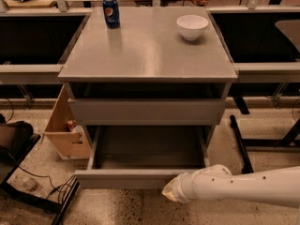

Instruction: Close middle drawer

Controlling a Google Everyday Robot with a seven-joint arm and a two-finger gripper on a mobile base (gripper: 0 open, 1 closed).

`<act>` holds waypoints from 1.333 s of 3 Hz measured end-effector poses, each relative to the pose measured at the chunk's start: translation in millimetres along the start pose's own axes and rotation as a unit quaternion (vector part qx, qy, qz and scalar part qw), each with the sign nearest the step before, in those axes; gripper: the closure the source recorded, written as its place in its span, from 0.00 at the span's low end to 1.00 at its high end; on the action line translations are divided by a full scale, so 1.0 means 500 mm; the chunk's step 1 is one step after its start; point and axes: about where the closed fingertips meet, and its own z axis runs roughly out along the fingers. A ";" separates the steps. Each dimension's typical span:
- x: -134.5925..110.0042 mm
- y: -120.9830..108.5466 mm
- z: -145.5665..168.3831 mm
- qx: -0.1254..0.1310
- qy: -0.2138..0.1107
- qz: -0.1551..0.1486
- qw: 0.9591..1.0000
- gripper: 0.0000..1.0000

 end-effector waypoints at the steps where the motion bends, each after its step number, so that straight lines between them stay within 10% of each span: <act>1: -0.020 -0.060 0.027 0.012 -0.014 -0.007 1.000 1.00; 4: -0.059 -0.147 0.063 0.022 -0.032 -0.021 0.999 1.00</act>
Offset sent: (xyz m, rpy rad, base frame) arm 0.2589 -0.0326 -0.0035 0.0605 -0.2525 0.0149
